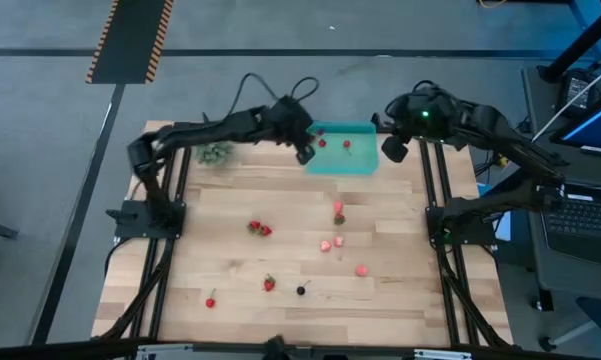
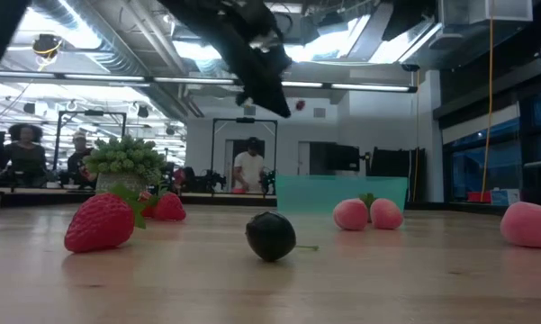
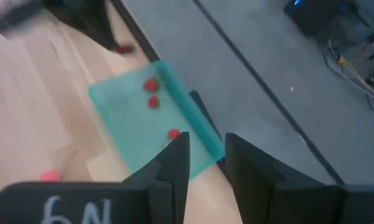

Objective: Pick and placing Produce into tupperware
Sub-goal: Put the cherry into the blue bin

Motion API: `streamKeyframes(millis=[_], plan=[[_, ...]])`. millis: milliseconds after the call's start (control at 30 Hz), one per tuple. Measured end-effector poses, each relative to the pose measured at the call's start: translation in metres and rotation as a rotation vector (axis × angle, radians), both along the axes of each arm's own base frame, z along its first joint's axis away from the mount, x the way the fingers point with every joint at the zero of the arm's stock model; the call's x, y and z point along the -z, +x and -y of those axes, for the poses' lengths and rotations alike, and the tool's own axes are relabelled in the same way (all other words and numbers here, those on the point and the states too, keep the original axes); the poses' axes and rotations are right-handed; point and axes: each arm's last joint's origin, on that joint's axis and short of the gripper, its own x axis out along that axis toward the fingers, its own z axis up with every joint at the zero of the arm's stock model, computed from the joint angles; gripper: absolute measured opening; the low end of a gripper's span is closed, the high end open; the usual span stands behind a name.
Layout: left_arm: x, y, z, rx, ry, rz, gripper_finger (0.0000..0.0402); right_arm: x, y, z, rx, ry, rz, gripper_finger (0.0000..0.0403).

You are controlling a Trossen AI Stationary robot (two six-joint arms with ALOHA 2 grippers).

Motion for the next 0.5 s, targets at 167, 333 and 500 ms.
streamKeyframes(millis=[167,333,500], plan=[[0.015,0.030,-0.033,-0.032,-0.026,-0.057,0.0000,-0.007,-0.010,-0.004,0.001,-0.018,0.047,0.0105],[0.032,0.053,-0.049,-0.039,-0.063,-0.125,0.0000,-0.008,-0.012,-0.005,0.000,-0.020,0.049,0.0105],[0.043,0.073,-0.060,-0.025,-0.108,-0.121,0.0000,-0.007,-0.011,-0.005,-0.001,-0.020,0.044,0.0105]])
